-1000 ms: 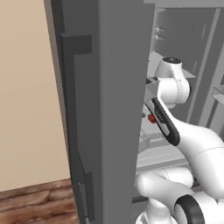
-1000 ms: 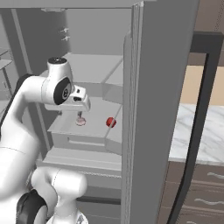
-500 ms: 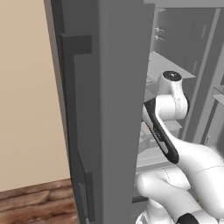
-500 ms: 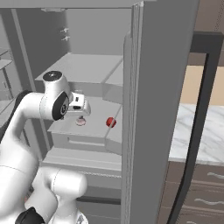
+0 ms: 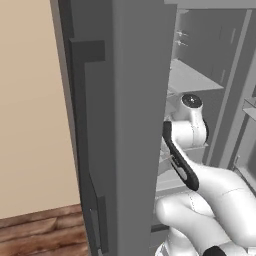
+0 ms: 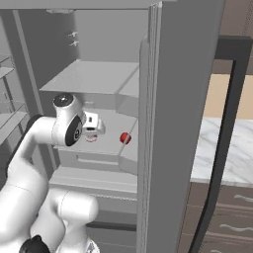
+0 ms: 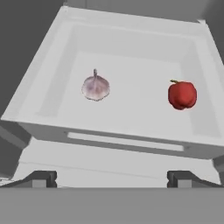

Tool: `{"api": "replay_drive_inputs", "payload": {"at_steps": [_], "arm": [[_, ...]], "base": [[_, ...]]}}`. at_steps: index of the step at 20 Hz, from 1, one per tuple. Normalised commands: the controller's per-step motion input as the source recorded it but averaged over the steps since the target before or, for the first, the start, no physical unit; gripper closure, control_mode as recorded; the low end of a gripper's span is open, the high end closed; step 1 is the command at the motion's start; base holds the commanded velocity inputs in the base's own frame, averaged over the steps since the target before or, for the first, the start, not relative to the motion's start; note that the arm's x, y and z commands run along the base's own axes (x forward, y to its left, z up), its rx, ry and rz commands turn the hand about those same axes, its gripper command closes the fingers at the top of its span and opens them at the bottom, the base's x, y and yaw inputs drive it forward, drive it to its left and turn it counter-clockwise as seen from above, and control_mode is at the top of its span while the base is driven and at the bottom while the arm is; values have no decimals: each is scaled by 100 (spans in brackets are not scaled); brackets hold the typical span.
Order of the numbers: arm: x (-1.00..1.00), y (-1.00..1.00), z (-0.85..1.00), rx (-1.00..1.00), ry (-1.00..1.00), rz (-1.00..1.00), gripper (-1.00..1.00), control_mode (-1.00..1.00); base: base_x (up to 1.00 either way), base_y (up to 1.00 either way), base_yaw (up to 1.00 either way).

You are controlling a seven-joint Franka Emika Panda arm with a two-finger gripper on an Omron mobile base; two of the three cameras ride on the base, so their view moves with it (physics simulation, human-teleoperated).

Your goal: Retrieve the bottle and the shaker from the cabinet and place them next to the mixing bowl on the counter. Then add garlic from the fridge to the mixing bowl.

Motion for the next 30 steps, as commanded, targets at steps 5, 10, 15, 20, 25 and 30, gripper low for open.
{"api": "replay_drive_inputs", "payload": {"at_steps": [5, 10, 15, 20, 25, 30], "arm": [[56, 12, -29, 0, 12, 6, -100, -100], [49, 18, -35, 0, 6, 5, -100, -100], [33, 1, -19, 0, 2, 2, -100, -100], [29, 6, -22, 0, 0, 0, -100, -100], [24, 5, -27, 0, 0, 0, -100, -100], [24, 3, -18, 0, 0, 0, -100, -100]], "base": [[0, 0, 0], [0, 0, 0], [0, 0, 0], [0, 0, 0], [0, 0, 0], [0, 0, 0]]}}
